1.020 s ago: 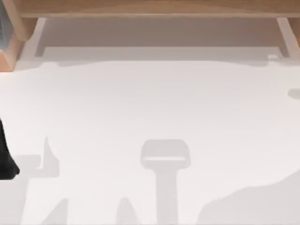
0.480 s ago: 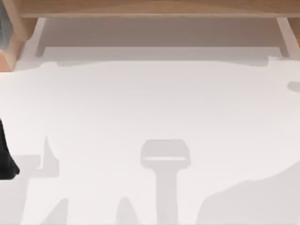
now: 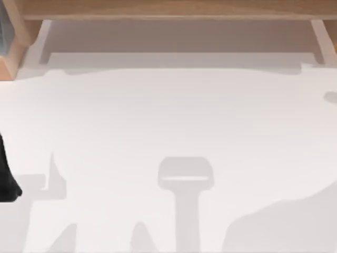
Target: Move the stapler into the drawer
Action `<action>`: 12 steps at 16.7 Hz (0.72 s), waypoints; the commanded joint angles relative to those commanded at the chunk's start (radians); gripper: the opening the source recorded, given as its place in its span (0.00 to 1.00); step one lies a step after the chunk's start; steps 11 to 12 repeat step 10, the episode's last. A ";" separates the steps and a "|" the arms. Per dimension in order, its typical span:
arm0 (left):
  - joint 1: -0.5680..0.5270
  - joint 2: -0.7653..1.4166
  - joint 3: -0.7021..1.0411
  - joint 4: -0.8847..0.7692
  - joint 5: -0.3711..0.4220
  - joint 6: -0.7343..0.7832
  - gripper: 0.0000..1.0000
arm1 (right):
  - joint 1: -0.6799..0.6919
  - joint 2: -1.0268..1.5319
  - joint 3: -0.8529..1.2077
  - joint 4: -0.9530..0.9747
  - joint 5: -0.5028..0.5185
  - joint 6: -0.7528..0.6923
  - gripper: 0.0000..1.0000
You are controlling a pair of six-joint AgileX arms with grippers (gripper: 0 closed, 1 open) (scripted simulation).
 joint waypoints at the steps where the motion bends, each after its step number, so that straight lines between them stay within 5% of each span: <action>1: 0.000 0.000 0.000 0.000 0.000 0.000 1.00 | 0.000 0.000 0.000 0.000 0.000 0.000 0.75; 4: 0.000 0.000 0.000 0.000 0.000 0.000 1.00 | 0.000 0.000 0.000 0.000 0.000 0.000 0.98; 12: 0.000 0.000 0.000 0.000 0.000 0.000 1.00 | 0.000 0.000 0.000 0.000 0.000 0.000 1.00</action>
